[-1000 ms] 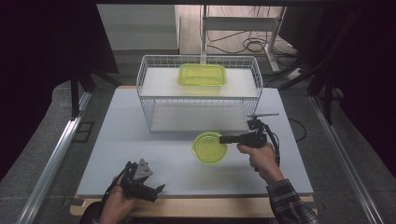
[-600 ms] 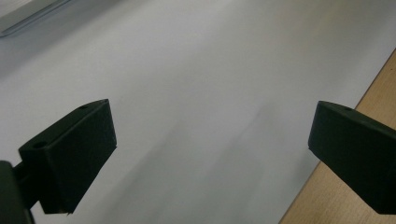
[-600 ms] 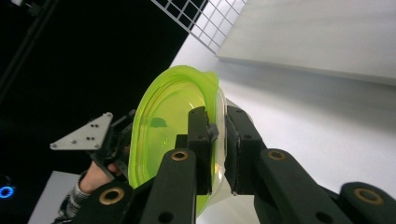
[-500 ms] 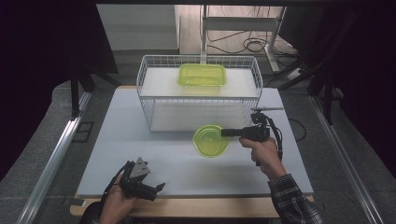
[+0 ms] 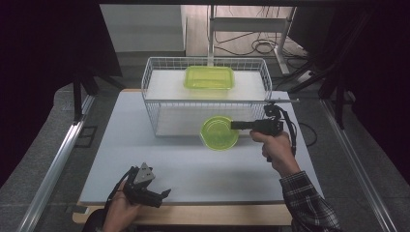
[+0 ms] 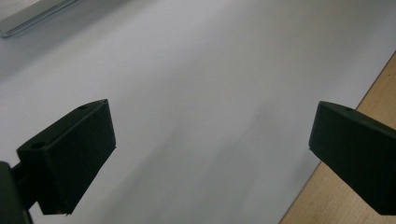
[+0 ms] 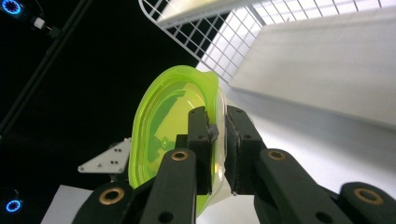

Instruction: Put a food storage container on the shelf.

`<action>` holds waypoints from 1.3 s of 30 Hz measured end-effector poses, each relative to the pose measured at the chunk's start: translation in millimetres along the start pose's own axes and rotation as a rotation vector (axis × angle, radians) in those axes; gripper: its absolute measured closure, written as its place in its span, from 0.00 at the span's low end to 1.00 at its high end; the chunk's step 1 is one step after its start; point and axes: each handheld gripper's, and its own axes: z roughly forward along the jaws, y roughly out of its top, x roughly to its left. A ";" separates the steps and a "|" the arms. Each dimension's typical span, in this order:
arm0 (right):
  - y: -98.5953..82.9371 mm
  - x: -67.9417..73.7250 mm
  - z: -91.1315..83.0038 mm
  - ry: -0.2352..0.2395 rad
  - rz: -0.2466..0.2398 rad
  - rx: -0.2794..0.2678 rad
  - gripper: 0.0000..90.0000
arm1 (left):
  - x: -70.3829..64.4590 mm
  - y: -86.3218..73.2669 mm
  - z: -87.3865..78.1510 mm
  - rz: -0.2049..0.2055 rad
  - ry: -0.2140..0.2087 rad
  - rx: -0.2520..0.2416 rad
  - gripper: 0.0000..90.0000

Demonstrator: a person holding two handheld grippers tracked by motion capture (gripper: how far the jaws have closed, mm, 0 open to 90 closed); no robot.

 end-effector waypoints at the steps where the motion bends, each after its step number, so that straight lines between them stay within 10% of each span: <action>1: 1.7 1.2 -0.4 0.001 -0.002 -0.003 0.90 | -0.2 0.0 0.1 0.001 0.001 0.001 0.00; 39: 106.3 59.0 -4.7 -0.072 -0.052 -0.206 0.90 | 0.4 -0.6 0.9 0.004 0.016 0.020 0.00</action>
